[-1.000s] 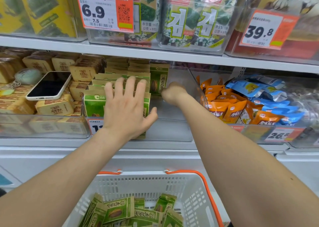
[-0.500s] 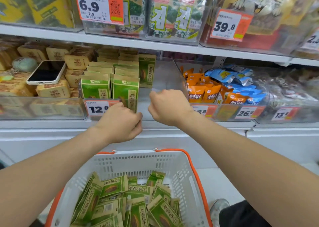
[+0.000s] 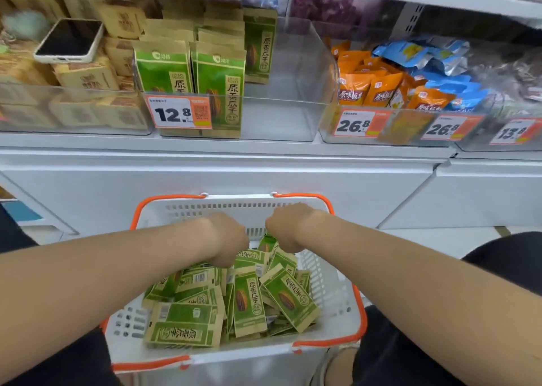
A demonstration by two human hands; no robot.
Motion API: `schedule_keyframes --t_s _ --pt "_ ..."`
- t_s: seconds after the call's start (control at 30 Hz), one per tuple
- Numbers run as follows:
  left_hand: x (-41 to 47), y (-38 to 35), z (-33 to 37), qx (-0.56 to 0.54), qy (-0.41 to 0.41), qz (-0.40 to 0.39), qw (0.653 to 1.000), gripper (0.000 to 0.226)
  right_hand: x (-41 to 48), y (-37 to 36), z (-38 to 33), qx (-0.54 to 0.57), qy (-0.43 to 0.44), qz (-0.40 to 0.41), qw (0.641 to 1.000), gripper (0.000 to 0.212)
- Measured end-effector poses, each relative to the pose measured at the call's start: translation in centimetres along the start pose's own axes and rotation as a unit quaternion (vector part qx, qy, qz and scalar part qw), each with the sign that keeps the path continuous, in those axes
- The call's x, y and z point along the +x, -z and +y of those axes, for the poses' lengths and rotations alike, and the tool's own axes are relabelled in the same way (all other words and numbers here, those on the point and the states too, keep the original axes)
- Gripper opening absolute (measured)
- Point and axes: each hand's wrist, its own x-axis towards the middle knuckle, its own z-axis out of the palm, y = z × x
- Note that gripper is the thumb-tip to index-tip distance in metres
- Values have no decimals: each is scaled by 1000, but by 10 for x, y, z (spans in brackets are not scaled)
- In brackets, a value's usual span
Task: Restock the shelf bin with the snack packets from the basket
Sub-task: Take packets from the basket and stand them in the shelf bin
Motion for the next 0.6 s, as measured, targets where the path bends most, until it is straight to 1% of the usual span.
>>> schedule_keyframes --t_s 0.07,0.13,0.23,0.3,0.33,0.4,0.43,0.5,0.6 --pt "6 -9 5 6 -7 -2 1000 12 9 -24 -9 -14 16 -22 1000 22" --pt "11 -15 7 6 -11 11 1000 14 16 -48 -18 -31 37 -44 998 29" --pt "17 -15 7 17 -43 57 997 15 19 -75 -28 -38 56 -111 991 26" --pt "20 -12 6 29 -69 103 992 16 19 -93 -29 3 56 -137 989 34" --pt "22 -11 6 38 -77 120 989 17 21 -102 -29 40 48 -143 988 43" --pt "26 -8 7 55 -88 129 986 20 24 -117 -30 124 19 -153 980 59" --pt "27 -7 7 58 -91 127 986 21 26 -122 -31 154 5 -160 975 60" --pt "31 -6 7 57 -92 119 987 22 29 -127 -34 188 -11 -183 965 48" --pt "37 -7 6 52 -85 126 987 30 33 -129 -41 211 -2 -209 955 22"
